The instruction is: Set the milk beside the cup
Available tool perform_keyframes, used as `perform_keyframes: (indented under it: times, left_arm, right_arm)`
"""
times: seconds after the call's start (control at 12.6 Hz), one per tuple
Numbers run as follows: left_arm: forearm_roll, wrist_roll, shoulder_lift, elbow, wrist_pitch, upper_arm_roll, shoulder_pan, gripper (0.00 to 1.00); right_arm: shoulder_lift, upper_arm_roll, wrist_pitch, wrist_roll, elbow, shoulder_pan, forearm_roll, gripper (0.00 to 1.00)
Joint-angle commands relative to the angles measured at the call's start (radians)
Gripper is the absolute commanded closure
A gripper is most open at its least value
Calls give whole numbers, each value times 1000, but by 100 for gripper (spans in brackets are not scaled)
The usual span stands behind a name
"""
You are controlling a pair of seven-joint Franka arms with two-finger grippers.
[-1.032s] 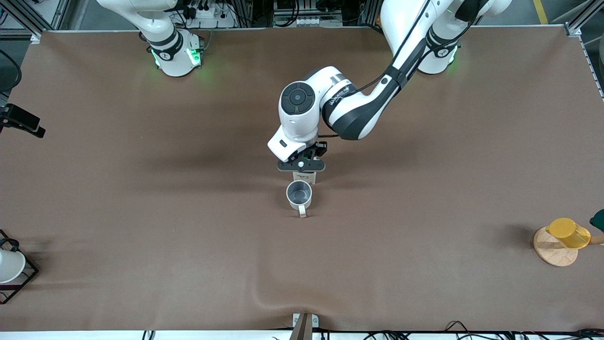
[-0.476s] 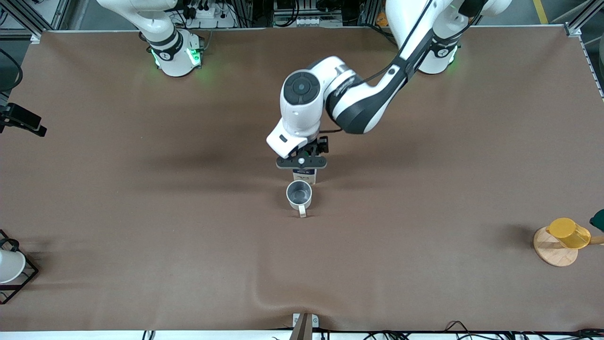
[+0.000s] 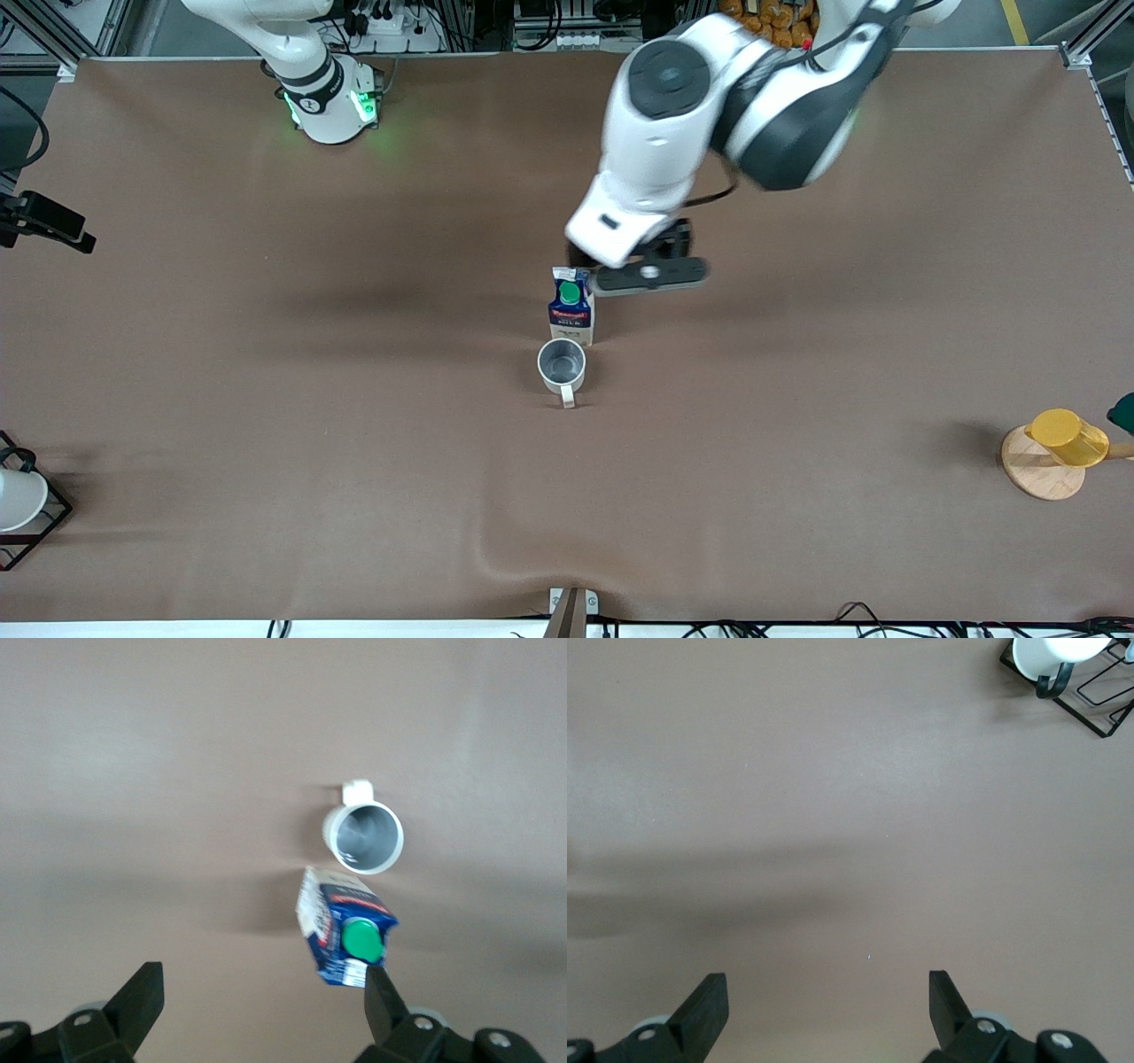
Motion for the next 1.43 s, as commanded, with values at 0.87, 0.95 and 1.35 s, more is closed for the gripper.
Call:
perform_keyframes:
  times: [0.87, 0.95, 1.35]
  left_arm:
    - [4, 173, -154, -37, -136, 0, 364, 0]
    - [5, 203, -163, -37, -136, 0, 377, 0]
    - [1, 334, -199, -37, -204, -2, 464, 0]
  right_arm:
    - [-3, 4, -21, -13, -3, -59, 92, 0]
    - [-3, 4, -21, -14, -3, -59, 95, 0]
    - [-3, 7, -34, -13, -5, -49, 94, 0]
